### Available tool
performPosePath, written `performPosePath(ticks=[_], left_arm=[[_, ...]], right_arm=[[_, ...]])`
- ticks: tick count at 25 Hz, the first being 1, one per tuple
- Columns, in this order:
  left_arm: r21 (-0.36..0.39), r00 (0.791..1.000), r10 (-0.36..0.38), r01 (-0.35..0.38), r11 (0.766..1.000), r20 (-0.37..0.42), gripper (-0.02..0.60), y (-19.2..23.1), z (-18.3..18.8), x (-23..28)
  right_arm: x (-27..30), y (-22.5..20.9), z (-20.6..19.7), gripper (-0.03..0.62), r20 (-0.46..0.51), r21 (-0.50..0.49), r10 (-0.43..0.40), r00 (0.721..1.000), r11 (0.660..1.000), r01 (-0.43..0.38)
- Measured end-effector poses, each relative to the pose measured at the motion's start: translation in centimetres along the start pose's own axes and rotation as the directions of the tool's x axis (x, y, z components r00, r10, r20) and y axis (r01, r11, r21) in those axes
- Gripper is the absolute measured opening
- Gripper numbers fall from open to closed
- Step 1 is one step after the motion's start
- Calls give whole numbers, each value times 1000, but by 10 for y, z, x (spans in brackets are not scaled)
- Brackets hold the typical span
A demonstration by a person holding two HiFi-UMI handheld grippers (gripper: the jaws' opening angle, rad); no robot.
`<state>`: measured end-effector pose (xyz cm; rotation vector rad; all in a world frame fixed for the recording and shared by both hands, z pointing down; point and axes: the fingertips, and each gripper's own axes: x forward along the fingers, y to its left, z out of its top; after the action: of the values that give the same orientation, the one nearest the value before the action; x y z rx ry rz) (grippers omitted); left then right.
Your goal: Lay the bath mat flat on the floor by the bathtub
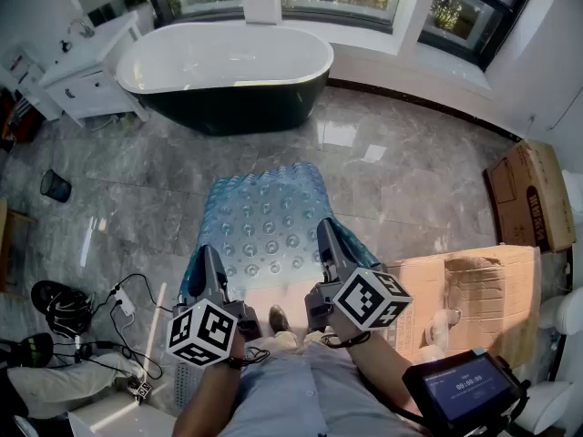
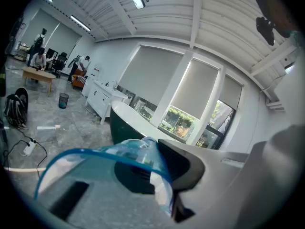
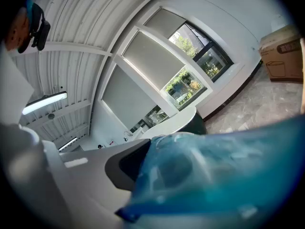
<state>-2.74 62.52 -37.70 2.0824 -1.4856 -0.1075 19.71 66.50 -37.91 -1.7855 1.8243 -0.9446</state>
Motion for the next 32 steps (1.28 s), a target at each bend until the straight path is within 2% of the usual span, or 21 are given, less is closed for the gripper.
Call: performPosePath(ticks=[12,16,21,32], left_arm=[[-3,1000,-3,2,1000,-13,23,2,3,4],[-4,1000,-8,8,1000,-14,23,15,7,10],[-3,1000,-13,13,1000,-23,23,24,20,18],[4,999,-36,36,999,-20,25,70,41,40]], right_arm=[[5,3,0,23,-8,0,-16,1000,1000,16],[15,7,-9,23,-10,-9,-25,1000,1000,25],[28,16,-9,23,3,36,-41,999,999,41],[66,39,-35,23,14,40,-43,999,998,43]])
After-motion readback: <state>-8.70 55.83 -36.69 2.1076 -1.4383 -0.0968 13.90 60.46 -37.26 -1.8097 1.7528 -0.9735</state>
